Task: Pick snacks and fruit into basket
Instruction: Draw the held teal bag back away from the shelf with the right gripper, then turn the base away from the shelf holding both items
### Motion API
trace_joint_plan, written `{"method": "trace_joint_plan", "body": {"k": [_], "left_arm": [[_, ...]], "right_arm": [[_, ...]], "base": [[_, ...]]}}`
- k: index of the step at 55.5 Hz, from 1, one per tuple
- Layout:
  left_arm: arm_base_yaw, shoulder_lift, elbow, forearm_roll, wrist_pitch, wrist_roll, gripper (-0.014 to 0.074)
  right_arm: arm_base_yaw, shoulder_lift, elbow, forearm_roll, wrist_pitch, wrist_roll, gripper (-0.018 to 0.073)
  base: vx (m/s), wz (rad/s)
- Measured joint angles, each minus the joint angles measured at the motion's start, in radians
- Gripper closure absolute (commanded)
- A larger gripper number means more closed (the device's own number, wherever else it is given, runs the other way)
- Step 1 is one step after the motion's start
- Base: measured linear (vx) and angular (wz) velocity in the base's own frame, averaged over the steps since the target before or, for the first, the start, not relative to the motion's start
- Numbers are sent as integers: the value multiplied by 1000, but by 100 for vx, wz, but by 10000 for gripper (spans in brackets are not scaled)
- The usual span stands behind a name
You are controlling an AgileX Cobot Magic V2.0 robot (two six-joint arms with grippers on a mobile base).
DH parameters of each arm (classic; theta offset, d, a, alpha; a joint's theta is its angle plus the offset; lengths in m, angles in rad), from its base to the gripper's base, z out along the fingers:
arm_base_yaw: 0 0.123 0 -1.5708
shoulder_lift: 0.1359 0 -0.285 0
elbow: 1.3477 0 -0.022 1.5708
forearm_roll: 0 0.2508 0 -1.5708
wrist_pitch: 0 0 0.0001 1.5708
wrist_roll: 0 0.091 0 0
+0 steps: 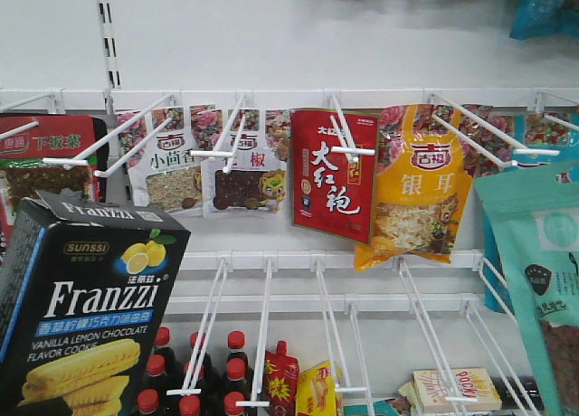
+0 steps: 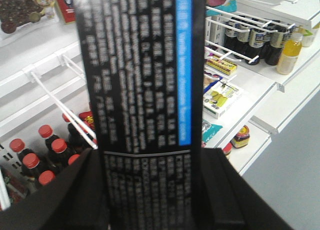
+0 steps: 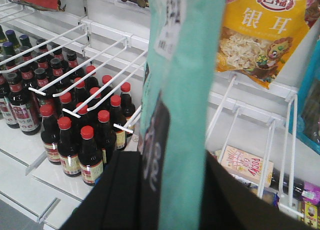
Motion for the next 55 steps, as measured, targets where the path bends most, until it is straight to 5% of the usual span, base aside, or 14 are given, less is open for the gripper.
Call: {"method": "trace_joint_plan", "body": {"k": [55], "left_arm": [[0,0,0,0,0,0,556]], "right_arm": [[0,0,0,0,0,0,566]], "base": [[-10,-40]]}}
